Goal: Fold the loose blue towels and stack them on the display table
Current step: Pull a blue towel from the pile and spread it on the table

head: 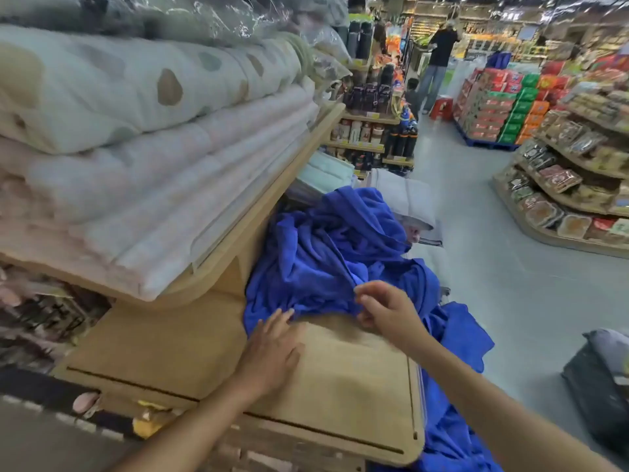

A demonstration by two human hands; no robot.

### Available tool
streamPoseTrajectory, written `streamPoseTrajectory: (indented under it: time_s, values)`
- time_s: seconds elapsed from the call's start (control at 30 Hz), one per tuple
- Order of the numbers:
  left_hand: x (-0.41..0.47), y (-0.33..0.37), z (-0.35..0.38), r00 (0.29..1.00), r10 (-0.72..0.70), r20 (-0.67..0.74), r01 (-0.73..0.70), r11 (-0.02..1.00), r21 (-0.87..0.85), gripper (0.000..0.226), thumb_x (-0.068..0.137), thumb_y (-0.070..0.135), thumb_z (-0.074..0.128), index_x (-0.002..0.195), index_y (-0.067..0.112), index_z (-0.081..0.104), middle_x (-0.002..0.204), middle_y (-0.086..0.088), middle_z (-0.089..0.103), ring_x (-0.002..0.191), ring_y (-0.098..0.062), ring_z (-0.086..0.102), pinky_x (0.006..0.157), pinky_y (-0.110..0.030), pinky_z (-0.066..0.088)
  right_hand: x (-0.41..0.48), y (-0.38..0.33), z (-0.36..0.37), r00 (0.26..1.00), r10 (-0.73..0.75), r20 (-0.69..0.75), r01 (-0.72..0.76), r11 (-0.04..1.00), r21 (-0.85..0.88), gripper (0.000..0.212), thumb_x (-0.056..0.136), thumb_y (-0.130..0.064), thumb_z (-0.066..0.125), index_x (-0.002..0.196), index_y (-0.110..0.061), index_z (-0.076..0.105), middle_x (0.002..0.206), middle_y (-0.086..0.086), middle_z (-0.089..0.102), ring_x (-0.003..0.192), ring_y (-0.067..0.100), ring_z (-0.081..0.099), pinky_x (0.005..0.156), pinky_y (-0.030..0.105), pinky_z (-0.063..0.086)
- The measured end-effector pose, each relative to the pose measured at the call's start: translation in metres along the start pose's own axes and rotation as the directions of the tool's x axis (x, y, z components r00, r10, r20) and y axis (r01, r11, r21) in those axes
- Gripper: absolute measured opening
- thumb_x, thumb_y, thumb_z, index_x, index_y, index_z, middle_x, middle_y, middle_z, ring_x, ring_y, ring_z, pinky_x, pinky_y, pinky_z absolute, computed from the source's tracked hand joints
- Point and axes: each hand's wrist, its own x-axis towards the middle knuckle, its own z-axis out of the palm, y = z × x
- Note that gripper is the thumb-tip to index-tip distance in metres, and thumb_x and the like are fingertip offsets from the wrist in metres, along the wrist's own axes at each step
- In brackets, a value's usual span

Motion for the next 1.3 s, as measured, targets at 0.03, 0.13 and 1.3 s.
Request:
streamPoseTrajectory:
  time_s: [0.03, 0.13, 1.3]
  values:
    - [0.004, -0.002, 0.002, 0.999, -0.034, 0.011, 0.033, 0.997, 0.063, 0.053, 0.104, 0.045, 0.035, 0.156, 0.035, 0.033, 0.169, 0.001, 0.016, 0.156, -0.021, 0.01, 0.125, -0.046, 0.011, 0.022, -0.004, -0.007, 0.997, -0.05, -0.056, 0.047, 0.998, -0.052, 0.03, 0.098, -0.011, 0.059, 0.093, -0.037, 0.073, 0.092, -0.005, 0.074, 0.071, 0.018, 0.073, 0.065, 0.029, 0.059]
    - [0.008, -0.008, 0.012, 0.99, -0.138, -0.018, 0.139, 0.98, 0.143, 0.056, 0.102, 0.047, 0.024, 0.157, 0.037, 0.03, 0.168, 0.002, 0.019, 0.156, -0.019, 0.012, 0.125, -0.045, 0.011, 0.083, -0.032, -0.03, 0.972, -0.133, -0.194, 0.084, 0.966, -0.243, 0.025, 0.094, -0.012, 0.063, 0.097, -0.036, 0.067, 0.096, -0.01, 0.071, 0.076, 0.013, 0.068, 0.072, 0.031, 0.057]
    - [0.02, -0.015, -0.031, 0.751, -0.546, 0.372, 0.306, -0.212, -0.928, 0.043, 0.106, 0.02, 0.037, 0.107, -0.014, 0.064, 0.095, -0.035, 0.068, 0.089, -0.052, 0.062, 0.075, -0.052, 0.055, -0.054, -0.066, 0.02, 0.684, 0.26, 0.681, 0.409, 0.636, -0.654, 0.021, 0.089, -0.04, 0.067, 0.11, -0.038, 0.068, 0.113, -0.016, 0.064, 0.104, 0.004, 0.06, 0.095, 0.026, 0.049]
